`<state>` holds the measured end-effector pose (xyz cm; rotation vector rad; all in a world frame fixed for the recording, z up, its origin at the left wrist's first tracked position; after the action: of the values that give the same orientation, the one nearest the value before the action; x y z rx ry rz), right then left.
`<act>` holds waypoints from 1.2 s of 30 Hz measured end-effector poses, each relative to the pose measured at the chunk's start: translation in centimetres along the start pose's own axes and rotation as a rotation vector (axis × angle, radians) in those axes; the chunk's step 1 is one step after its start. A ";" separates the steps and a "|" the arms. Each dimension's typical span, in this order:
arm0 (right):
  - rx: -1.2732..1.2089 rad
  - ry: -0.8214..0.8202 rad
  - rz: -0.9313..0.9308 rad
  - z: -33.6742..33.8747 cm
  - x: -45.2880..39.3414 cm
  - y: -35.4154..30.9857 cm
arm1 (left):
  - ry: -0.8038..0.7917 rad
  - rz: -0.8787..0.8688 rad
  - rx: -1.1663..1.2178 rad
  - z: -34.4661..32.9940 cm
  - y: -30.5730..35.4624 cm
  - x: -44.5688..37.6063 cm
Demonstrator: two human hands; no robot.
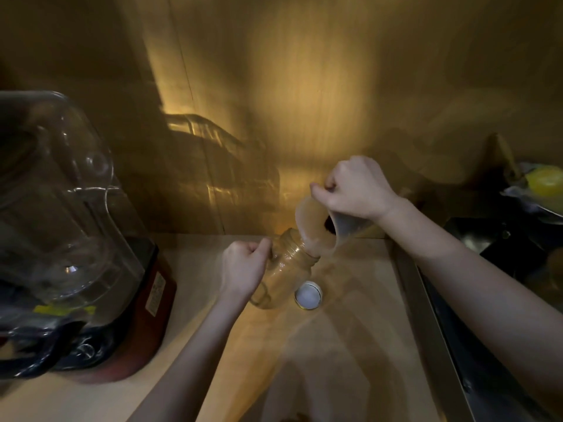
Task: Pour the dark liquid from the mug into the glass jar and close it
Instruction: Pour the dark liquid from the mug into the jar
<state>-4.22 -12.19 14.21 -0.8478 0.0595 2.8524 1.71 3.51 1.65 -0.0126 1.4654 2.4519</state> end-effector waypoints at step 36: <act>0.104 0.248 0.319 2.9 -2.0 -2.8 | 0.064 0.090 0.050 -1.5 1.6 0.2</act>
<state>-3.68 -9.45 17.74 -1.2659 0.4039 2.9752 0.87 1.53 2.26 -0.0151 1.5874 2.5063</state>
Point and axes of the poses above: each hand's wrist, its own x-axis away from the middle knuckle, its own z-axis out of the back of the hand, y = z × x, the point moved 10 cm from there along -x, towards the middle knuckle, and after that the axes turned 12 degrees about y, right-handed, at the moved point
